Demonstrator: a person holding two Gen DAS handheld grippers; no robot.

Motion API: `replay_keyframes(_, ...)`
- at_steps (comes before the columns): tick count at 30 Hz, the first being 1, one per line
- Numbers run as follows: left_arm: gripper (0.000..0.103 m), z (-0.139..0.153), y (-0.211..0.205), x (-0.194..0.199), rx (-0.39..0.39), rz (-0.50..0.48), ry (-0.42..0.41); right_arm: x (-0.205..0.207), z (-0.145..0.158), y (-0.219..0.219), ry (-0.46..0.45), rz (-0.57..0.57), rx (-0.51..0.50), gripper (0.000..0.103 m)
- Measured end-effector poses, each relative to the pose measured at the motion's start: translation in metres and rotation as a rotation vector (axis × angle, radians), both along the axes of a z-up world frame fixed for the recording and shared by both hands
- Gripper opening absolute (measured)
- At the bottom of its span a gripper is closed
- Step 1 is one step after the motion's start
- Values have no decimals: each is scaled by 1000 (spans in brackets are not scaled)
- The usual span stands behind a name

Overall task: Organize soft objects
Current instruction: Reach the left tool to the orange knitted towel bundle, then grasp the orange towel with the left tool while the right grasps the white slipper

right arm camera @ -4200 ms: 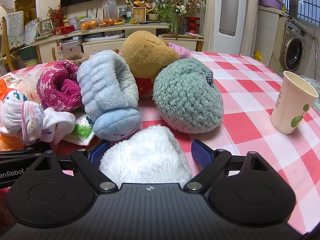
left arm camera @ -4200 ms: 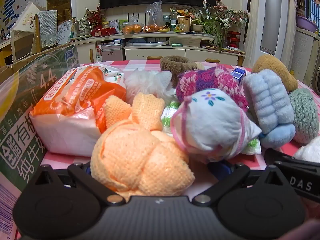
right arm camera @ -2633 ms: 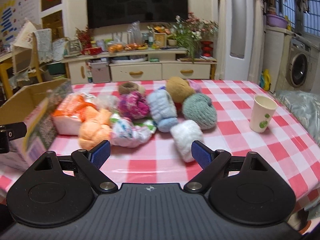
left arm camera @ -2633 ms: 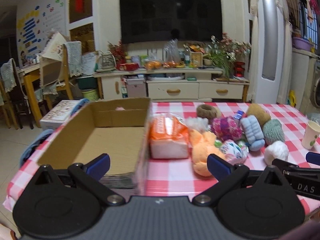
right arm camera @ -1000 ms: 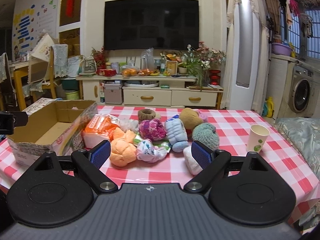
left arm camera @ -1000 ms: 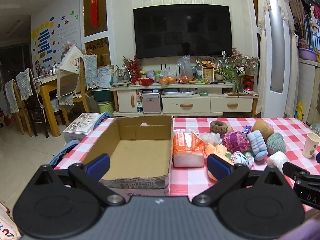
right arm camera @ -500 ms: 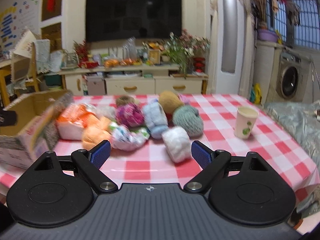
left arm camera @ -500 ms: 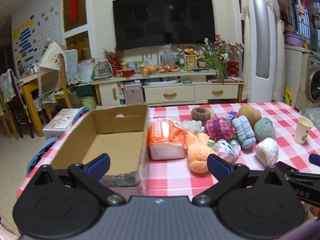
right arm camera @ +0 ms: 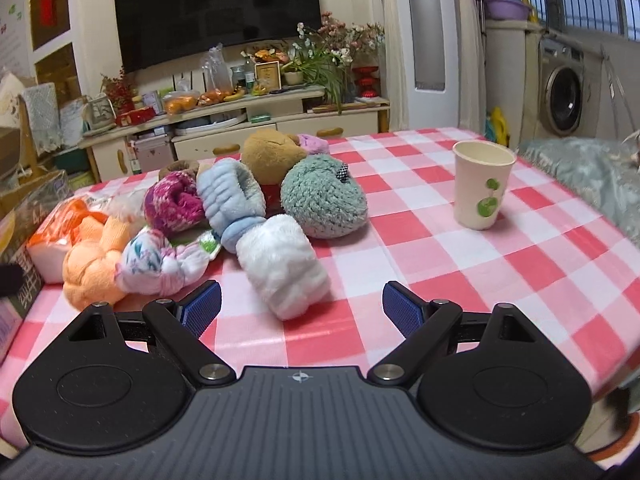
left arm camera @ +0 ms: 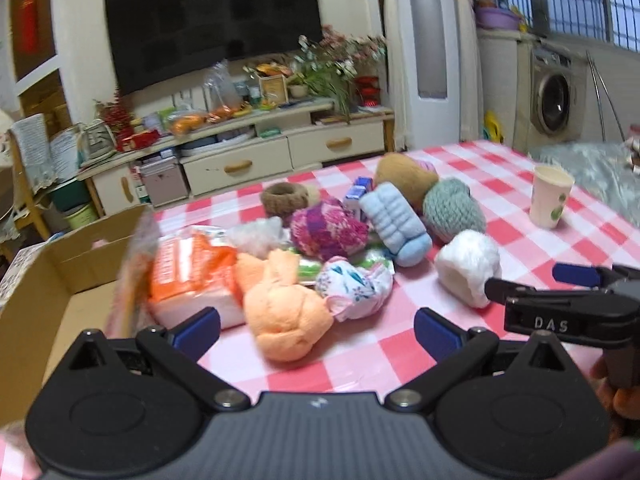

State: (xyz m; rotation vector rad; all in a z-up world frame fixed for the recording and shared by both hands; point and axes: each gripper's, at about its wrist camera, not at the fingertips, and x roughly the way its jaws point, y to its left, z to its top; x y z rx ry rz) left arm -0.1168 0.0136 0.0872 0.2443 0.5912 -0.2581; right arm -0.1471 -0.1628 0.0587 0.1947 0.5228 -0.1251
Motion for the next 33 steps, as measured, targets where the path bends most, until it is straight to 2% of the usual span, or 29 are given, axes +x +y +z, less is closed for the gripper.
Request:
replay_keyframes(5,101,-18,0,34,-27,48,50,24,-5,-4,22,58,19,103)
replay_keyframes(8,96,-26,9,52,-37,84,88,35,-6,-2,32,73,-8,103)
replay_keyframes(11,92,-30,17,68,-75,98,120,46,-6,-8,34,79,15,103)
replay_keyframes(14,86,-35,20,83,-92,111,151,52,-7,-7,39,80,13,103)
replay_keyframes(16,78,-40,22,93,-100,129,184,59,-8,-7,44,82,6,103)
replay_keyframes(19,76,-47,26,103,-147,146,228,64,-8,-4,44,77,-8,103)
replay_keyframes(23,72,-52,26,113,-162,151,260,69,-9,-6,48,67,-1,103)
replay_keyframes(25,70,-55,26,119,-194,162,298,72,-10,-6,53,66,11,103)
replay_keyframes(31,66,-55,32,131,-251,179,327,73,-13,-2,57,47,-5,103)
replay_keyframes(33,65,-55,35,130,-276,189,337,72,-14,-2,55,32,-12,97)
